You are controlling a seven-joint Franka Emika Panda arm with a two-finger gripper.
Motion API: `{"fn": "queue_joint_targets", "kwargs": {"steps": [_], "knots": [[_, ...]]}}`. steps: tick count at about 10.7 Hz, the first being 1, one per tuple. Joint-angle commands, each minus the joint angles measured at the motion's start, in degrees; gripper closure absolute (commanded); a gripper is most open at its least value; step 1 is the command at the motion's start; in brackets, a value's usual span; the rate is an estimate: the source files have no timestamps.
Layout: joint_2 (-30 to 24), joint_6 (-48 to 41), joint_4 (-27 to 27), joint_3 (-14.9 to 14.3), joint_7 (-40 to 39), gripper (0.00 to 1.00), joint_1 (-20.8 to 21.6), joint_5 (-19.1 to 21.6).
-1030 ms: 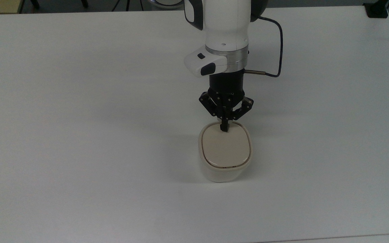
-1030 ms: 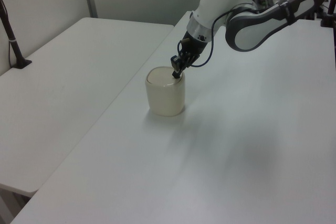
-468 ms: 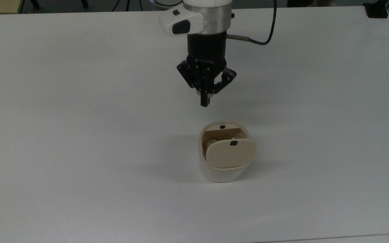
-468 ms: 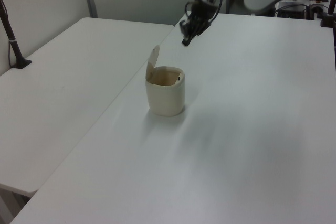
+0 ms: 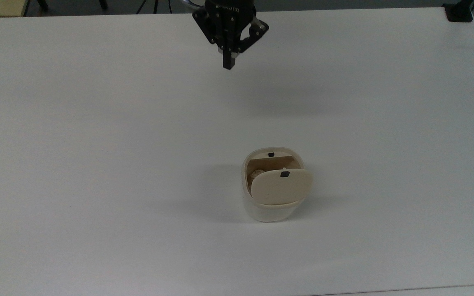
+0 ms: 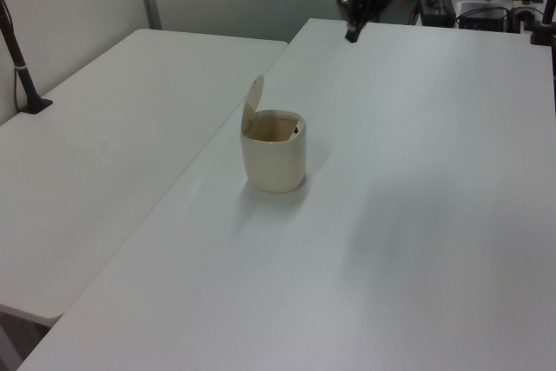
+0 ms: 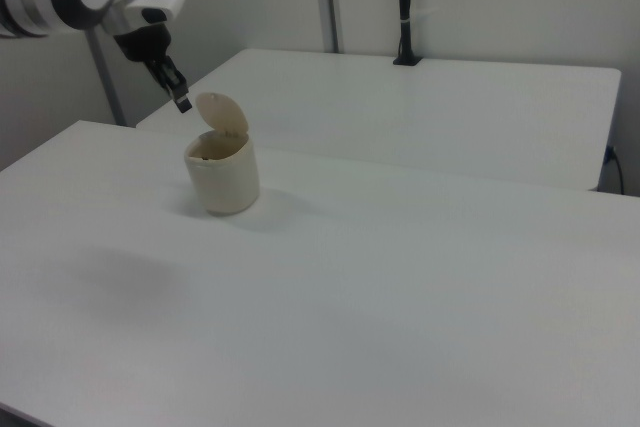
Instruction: Open the trash bin
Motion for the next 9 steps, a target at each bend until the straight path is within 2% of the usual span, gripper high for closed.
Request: {"fn": "queue_joint_targets", "kwargs": {"steps": [1, 2, 3, 4, 6, 7, 8, 9], "knots": [[-4.9, -10.6, -1.6, -1.0, -6.4, 0.94, -1.1, 3.5], [-6.0, -14.7, -1.6, -1.1, -9.7, 0.88, -1.7, 4.3], [-7.4, -17.5, -1.9, -1.2, -14.4, 0.73, -3.4, 5.5], [-8.2, -19.8, -2.0, -1.1, -20.5, 0.49, -5.8, 6.6], [-8.9, -21.4, -1.5, -0.5, -31.5, 0.36, -10.7, 8.1], [-8.9, -21.1, -1.4, 0.1, -34.7, 0.12, -13.0, 8.5], [-8.0, -20.9, -0.7, 0.0, -35.0, 0.00, -12.7, 8.0], [-6.5, -20.4, 0.1, -0.4, -35.0, 0.00, -12.2, 7.6]]}}
